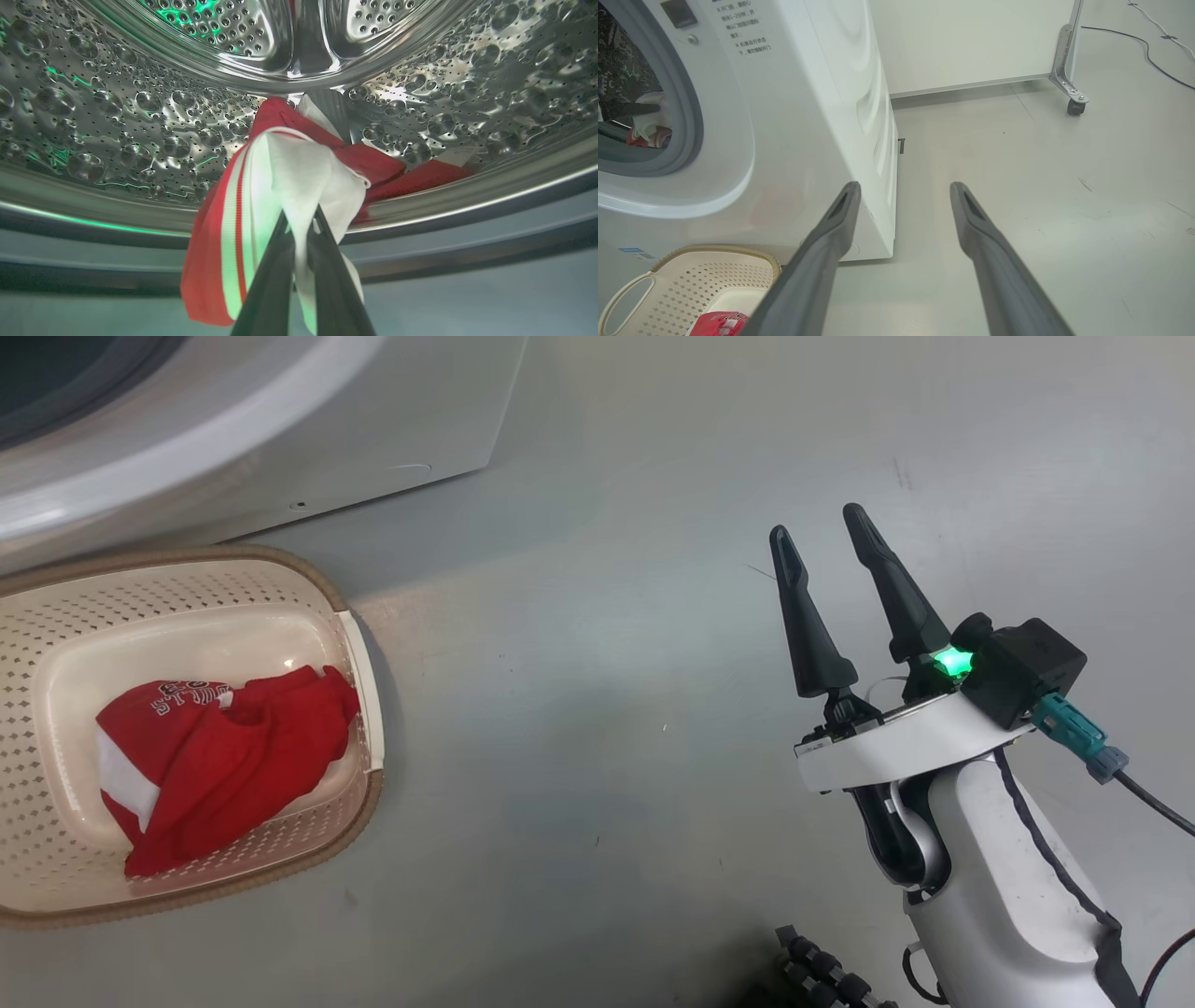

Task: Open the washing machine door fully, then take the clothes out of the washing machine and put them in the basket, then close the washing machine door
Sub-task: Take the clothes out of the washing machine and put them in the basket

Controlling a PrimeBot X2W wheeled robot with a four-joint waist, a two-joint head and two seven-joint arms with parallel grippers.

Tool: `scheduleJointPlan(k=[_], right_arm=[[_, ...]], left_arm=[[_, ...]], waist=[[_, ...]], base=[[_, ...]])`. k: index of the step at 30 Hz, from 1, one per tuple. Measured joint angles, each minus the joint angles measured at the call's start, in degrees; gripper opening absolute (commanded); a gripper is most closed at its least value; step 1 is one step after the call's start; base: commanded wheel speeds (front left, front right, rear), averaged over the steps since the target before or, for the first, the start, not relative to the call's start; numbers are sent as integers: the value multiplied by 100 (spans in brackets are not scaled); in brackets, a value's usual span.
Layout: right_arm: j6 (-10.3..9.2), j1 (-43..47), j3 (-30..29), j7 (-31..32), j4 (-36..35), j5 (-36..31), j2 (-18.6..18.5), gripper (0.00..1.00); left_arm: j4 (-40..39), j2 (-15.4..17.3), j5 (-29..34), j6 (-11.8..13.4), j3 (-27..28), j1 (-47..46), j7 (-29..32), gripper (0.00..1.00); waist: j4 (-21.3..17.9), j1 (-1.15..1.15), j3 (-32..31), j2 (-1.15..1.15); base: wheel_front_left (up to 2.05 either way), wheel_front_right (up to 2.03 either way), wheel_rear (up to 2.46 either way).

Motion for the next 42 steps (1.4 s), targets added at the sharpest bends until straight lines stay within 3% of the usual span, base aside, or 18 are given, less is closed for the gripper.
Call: scheduleJointPlan(k=[26, 42], right_arm=[[1, 243, -266, 0, 350, -710, -108, 100], [1, 729, -301, 0, 571, -911, -175, 100]], left_arm=[[-552, -1154, -111, -160, -281, 1167, -2420, 0], [-943, -1374, -20, -183, -392, 2249, -3250, 0]], waist=[[757, 0, -774, 0], [1165, 0, -1610, 0]], base=[[0, 0, 0], [0, 0, 0]])
